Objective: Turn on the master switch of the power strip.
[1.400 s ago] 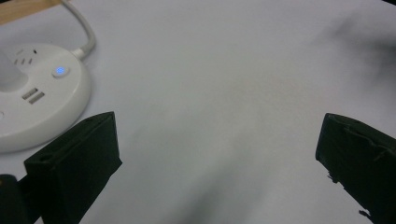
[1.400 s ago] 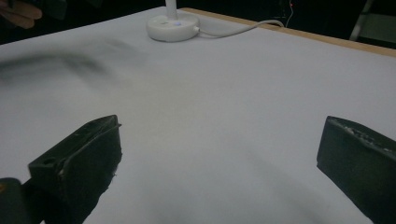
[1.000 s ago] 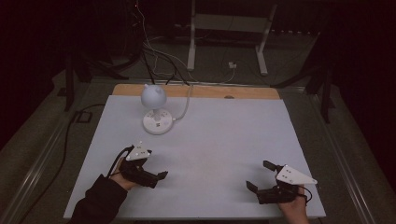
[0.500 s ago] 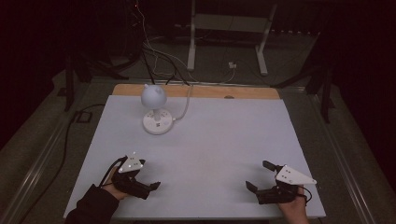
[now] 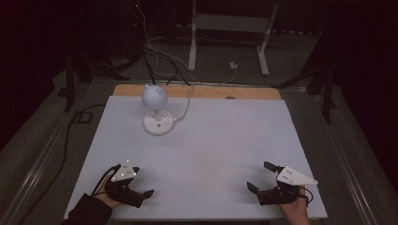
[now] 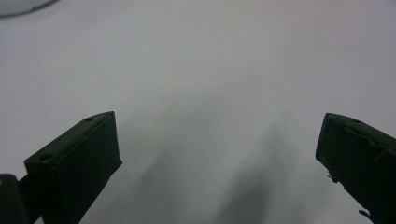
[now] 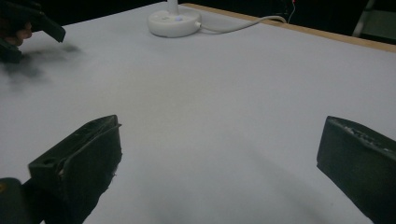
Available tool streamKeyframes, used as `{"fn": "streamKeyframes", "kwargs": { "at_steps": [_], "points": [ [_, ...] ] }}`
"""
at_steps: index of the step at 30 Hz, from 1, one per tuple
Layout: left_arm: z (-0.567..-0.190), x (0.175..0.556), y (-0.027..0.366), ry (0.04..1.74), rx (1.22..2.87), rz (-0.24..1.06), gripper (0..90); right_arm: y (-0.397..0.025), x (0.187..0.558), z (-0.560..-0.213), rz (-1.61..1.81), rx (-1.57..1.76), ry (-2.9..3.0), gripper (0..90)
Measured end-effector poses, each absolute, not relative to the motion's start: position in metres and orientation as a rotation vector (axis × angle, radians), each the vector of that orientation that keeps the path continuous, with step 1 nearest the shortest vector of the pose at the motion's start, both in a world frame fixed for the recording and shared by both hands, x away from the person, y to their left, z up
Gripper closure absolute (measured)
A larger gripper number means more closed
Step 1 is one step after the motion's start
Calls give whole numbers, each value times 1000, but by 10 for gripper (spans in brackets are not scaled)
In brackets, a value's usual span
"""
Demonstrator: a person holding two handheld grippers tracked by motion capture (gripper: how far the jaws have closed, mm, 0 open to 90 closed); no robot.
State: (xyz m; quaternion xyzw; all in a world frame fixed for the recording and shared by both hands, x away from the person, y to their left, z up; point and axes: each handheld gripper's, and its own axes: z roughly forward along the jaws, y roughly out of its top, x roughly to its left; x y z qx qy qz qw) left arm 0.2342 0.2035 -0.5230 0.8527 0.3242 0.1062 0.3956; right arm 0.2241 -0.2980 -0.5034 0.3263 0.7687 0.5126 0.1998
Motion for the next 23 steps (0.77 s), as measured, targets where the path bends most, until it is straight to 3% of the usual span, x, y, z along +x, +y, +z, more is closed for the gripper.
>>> {"fn": "streamKeyframes", "kwargs": {
  "at_steps": [23],
  "points": [
    [-527, 237, 203, 855, 2155, 253, 3, -298, 225, -504, 1434, 911, 2157, 0]
  ]
}}
